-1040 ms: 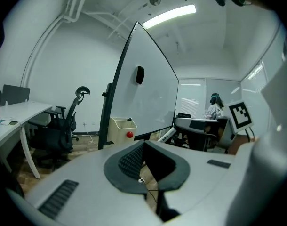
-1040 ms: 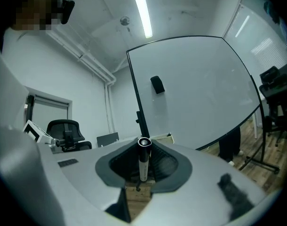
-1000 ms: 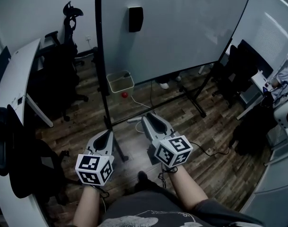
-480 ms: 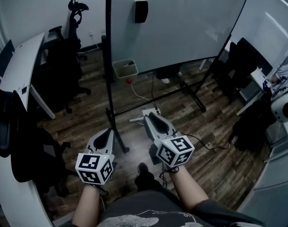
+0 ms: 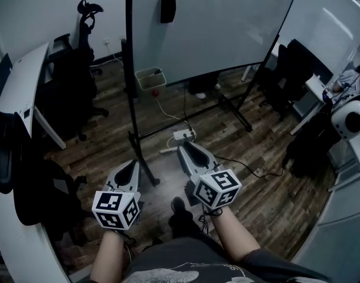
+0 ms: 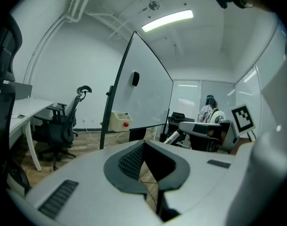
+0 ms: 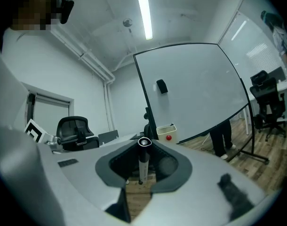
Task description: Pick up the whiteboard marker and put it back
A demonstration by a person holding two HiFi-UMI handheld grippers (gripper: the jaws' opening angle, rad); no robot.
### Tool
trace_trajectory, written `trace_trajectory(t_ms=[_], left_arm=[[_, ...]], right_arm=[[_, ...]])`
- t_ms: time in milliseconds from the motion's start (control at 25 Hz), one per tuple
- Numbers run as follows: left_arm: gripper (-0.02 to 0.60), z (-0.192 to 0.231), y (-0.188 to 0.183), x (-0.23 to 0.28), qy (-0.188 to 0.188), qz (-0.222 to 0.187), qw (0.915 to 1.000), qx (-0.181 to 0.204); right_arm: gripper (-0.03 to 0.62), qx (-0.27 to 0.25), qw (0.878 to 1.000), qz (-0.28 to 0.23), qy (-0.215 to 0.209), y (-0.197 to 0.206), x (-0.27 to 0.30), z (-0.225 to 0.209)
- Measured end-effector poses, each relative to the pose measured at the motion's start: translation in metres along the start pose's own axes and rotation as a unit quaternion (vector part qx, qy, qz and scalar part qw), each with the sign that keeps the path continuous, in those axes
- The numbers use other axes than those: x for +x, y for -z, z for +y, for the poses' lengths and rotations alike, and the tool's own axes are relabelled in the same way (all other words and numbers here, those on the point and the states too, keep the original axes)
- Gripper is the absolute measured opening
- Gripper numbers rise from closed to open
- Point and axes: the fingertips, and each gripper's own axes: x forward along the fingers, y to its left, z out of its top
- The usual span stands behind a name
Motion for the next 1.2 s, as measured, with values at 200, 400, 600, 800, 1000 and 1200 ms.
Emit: trace_trajectory(t_ms=[200, 400, 600, 800, 1000, 1200], left_arm=[[0.012, 0.000, 0.003, -0.001, 0.005, 0.004, 1.0000, 0.005], [0.012, 0.009, 0.005, 0.002, 0.003, 0.008, 1.0000, 0.002], [0.012, 0.015, 0.002, 0.018, 0.009, 0.006, 0.9999, -0.001], [0.012, 0.017, -0.014, 0.047, 0.014, 0.000, 0.9999, 0.010], [0.012, 0.030, -0.034, 0.081, 0.006, -0.004, 0.9999, 0.015], [0.012, 0.044, -0.054, 0.111, -0.009, -0.012, 0.9998, 0.015]], right_arm=[[0.089, 0.002, 1.000, -0.001, 0.010, 0.003, -0.003, -0.003], [0.089, 0.005, 1.000, 0.001, 0.015, 0.005, 0.001, -0.005], [0.089, 0.003, 1.000, 0.002, 0.021, 0.004, 0.012, -0.017], [0.089, 0.003, 1.000, -0.011, 0.023, -0.013, 0.028, -0.039], [0.089, 0.000, 1.000, -0.018, 0.011, -0.035, 0.063, -0.061], [0.089, -0.012, 1.000, -0.022, -0.008, -0.057, 0.098, -0.081]])
